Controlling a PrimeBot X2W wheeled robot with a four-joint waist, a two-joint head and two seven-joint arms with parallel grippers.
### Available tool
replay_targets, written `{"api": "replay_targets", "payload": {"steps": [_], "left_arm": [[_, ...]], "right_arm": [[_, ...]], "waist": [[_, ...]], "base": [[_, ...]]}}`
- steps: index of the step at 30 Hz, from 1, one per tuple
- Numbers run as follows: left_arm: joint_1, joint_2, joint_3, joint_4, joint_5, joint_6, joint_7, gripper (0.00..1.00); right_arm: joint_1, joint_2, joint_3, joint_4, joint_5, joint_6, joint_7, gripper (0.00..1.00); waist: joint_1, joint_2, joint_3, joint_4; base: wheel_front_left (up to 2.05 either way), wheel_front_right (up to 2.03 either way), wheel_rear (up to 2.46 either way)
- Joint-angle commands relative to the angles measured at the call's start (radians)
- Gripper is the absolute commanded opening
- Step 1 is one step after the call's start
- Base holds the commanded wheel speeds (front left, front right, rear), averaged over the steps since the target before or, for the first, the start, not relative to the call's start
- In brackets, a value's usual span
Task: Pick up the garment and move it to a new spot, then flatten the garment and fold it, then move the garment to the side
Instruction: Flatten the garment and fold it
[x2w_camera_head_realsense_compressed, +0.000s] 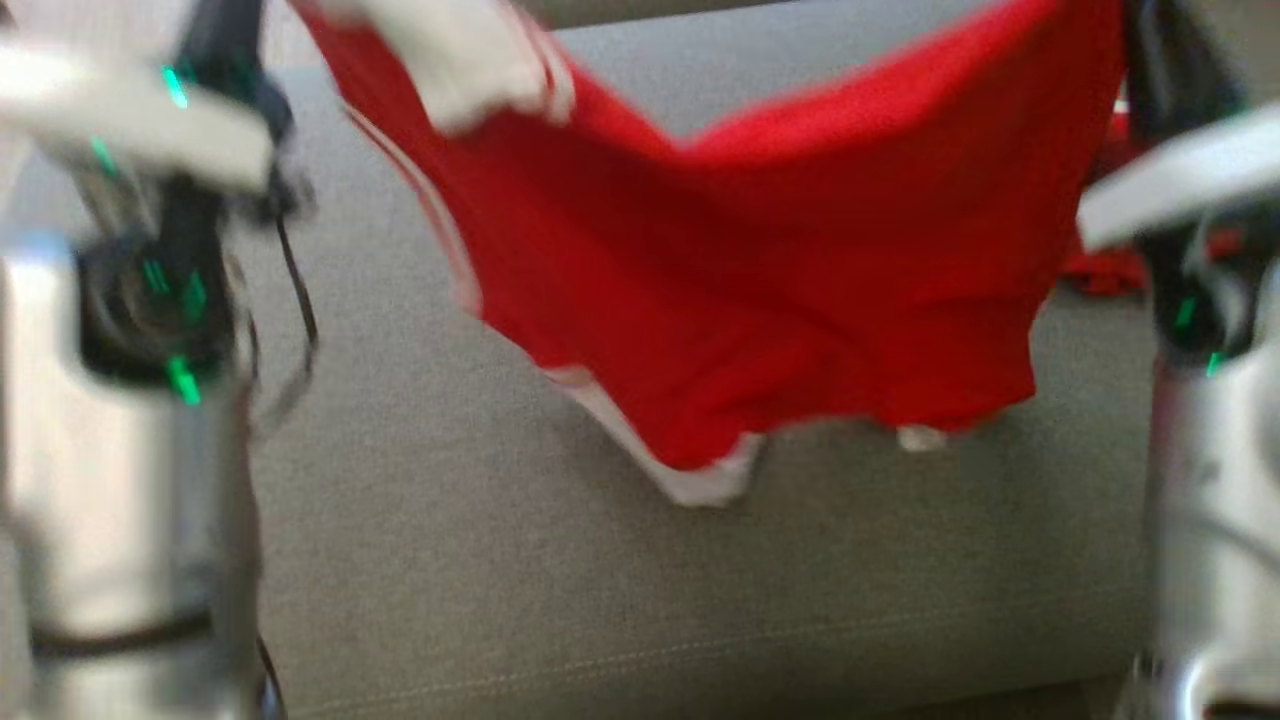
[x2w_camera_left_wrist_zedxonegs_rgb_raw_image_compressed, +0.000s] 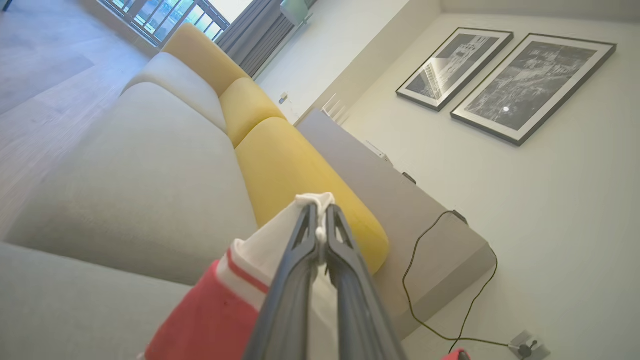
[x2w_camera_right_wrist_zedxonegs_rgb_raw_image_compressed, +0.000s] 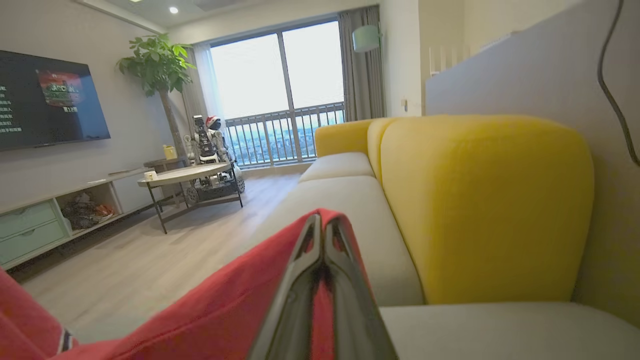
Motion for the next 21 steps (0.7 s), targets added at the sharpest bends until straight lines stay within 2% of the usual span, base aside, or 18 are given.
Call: {"api": "replay_targets", "payload": {"steps": [1,4,7,8,14,18,21], "left_arm": [[-0.073,0.026,0.038,-0.023,0.003,0.007,0.008,0.00],[-0.263,0.042,0.042,0.081,0.018,0.057,0.038,0.00],[-0.467,0.073,0.032,0.213,0.065,0.064,0.024,0.00],[-0.599,0.087,0.024,0.301,0.098,0.041,-0.022,0.00],[-0.894,0.093,0.014,0.515,0.147,-0.074,-0.195,0.00],[-0.943,0.079,0.032,0.605,0.115,-0.158,-0.268,0.00],[-0.886,0.078,0.030,0.662,0.098,-0.189,-0.264,0.00]], "right_arm": [[-0.063,-0.002,0.017,-0.024,-0.009,0.000,0.013,0.00],[-0.236,-0.010,0.011,0.059,-0.042,0.000,0.051,0.00],[-0.415,-0.022,0.021,0.171,-0.072,0.000,0.044,0.00],[-0.530,-0.033,0.022,0.246,-0.092,0.000,0.004,0.00],[-0.799,-0.078,-0.002,0.424,-0.168,0.000,-0.197,0.00],[-0.870,-0.107,-0.014,0.509,-0.197,0.000,-0.282,0.00],[-0.848,-0.127,-0.011,0.577,-0.205,0.000,-0.289,0.00]], "waist": [[0.0000,0.0000,0.022,0.002],[0.0000,0.0000,0.079,0.006],[0.0000,0.0000,0.161,0.012],[0.0000,0.0000,0.219,0.017],[0.0000,0.0000,0.348,0.049],[0.0000,0.0000,0.379,0.078],[0.0000,0.0000,0.383,0.092]], "base": [[0.00,0.00,0.00],[0.00,0.00,0.00],[0.00,0.00,0.00],[0.00,0.00,0.00],[0.00,0.00,0.00],[0.00,0.00,0.00],[0.00,0.00,0.00]]}}
